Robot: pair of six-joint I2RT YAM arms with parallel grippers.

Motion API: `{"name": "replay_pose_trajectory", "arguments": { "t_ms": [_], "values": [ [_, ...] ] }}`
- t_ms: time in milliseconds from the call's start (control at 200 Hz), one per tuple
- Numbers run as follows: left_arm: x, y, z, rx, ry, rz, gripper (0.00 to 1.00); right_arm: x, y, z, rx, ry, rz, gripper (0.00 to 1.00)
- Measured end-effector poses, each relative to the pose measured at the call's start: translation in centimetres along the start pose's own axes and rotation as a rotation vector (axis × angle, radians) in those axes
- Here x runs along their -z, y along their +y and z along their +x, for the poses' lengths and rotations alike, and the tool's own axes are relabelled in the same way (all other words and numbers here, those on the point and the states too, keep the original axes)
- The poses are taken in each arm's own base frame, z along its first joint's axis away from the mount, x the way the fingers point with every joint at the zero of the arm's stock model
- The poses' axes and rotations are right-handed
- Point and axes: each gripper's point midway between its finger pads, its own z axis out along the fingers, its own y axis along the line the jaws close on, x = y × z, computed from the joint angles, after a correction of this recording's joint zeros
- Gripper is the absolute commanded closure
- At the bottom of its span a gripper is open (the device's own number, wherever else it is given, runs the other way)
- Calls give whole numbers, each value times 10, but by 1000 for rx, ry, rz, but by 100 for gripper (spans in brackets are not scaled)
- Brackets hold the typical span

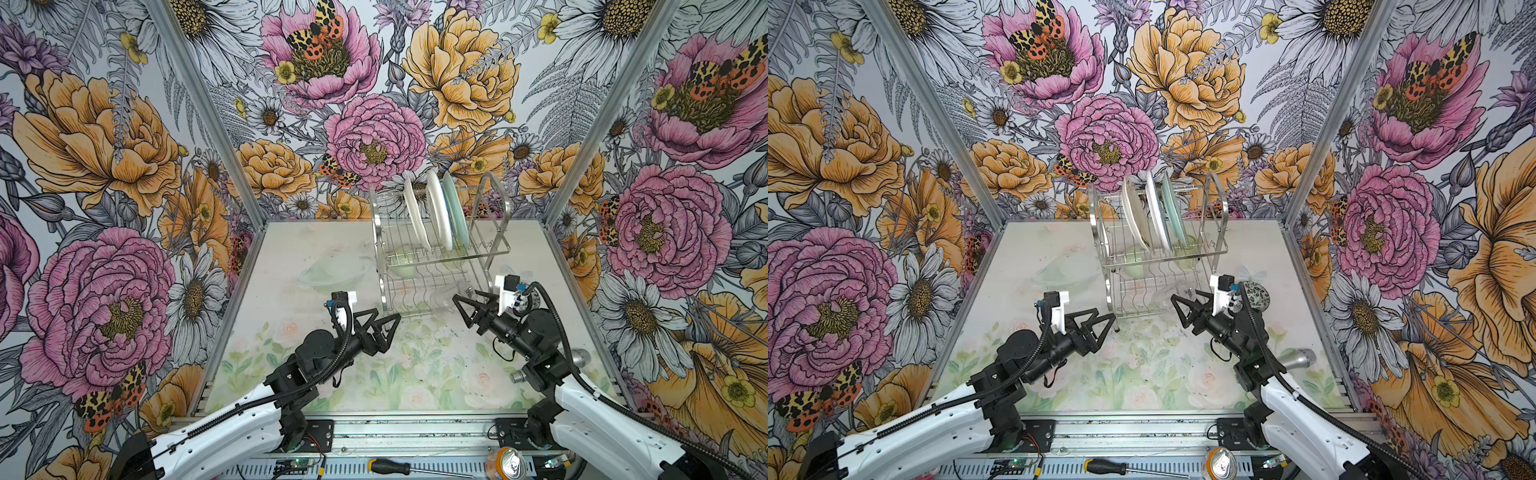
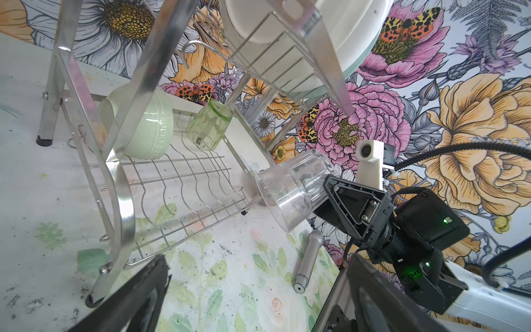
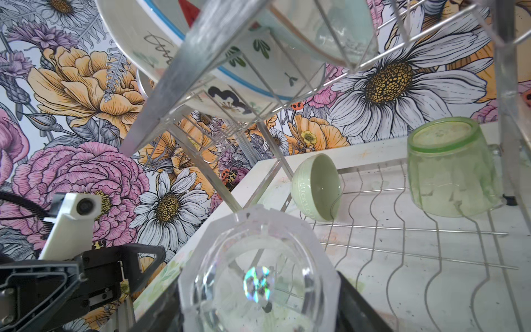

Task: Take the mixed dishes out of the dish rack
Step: 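Lift the clear cup out with the right gripper while the left gripper approaches, then bring the left gripper up to the clear glass cup held by the right gripper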

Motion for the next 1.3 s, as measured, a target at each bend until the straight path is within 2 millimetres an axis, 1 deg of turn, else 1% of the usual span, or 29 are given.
{"name": "replay_pose_trajectory", "arguments": {
  "t_ms": [110,250,340,450,605,701,866,1091,1301],
  "values": [
    [-3,-7,2,43,-1,26,7,4,10,-4,-32,-25,-36,46],
    [-10,-14,14,63,34,47,9,6,17,-6,-62,-43,-65,46],
    [-18,-19,23,70,58,57,10,6,20,-8,-84,-51,-76,47],
    [-30,-26,27,71,65,76,13,6,23,-10,-104,-59,-88,48],
    [-44,-36,27,77,58,120,17,10,23,-9,-129,-65,-94,48],
    [-51,-46,26,80,56,159,18,12,24,-9,-141,-69,-99,49],
    [-57,-62,22,85,44,221,20,15,27,-12,-150,-80,-110,49],
    [-63,-72,23,95,45,268,21,15,27,-11,-157,-78,-110,49],
    [-71,-73,33,122,67,291,22,15,27,-10,-172,-78,-111,49]
  ]
}}
